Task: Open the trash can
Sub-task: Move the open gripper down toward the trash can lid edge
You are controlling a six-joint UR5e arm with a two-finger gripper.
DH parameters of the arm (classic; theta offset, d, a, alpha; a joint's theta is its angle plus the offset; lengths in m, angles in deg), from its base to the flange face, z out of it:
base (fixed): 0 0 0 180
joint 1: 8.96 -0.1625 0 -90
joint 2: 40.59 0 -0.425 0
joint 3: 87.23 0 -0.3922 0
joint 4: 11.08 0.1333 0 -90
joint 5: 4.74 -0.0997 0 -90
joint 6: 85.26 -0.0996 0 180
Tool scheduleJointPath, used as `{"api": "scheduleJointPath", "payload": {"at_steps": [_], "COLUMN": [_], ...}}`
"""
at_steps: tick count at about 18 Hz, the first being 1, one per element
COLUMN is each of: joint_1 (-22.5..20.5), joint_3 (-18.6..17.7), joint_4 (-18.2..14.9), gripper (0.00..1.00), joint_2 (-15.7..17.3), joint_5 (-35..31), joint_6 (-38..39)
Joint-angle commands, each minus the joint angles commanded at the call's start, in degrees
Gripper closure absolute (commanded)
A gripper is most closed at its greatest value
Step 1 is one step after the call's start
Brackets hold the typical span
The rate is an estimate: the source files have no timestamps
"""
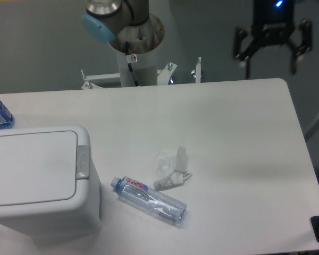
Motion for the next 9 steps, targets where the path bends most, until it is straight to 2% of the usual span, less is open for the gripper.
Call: {"api": "scheduleJointPath", "payload": {"at_steps": [2, 9], "joint_1": [3.96, 12.50], "joint_3": [0.80, 0.98], "joint_4": [0.09, 0.00], "gripper": [0.00, 0.00], "joint_2": [-1.15, -3.00], "joint_5": [-1.06, -0.63], "joint_6": [4.42, 15.23]}}
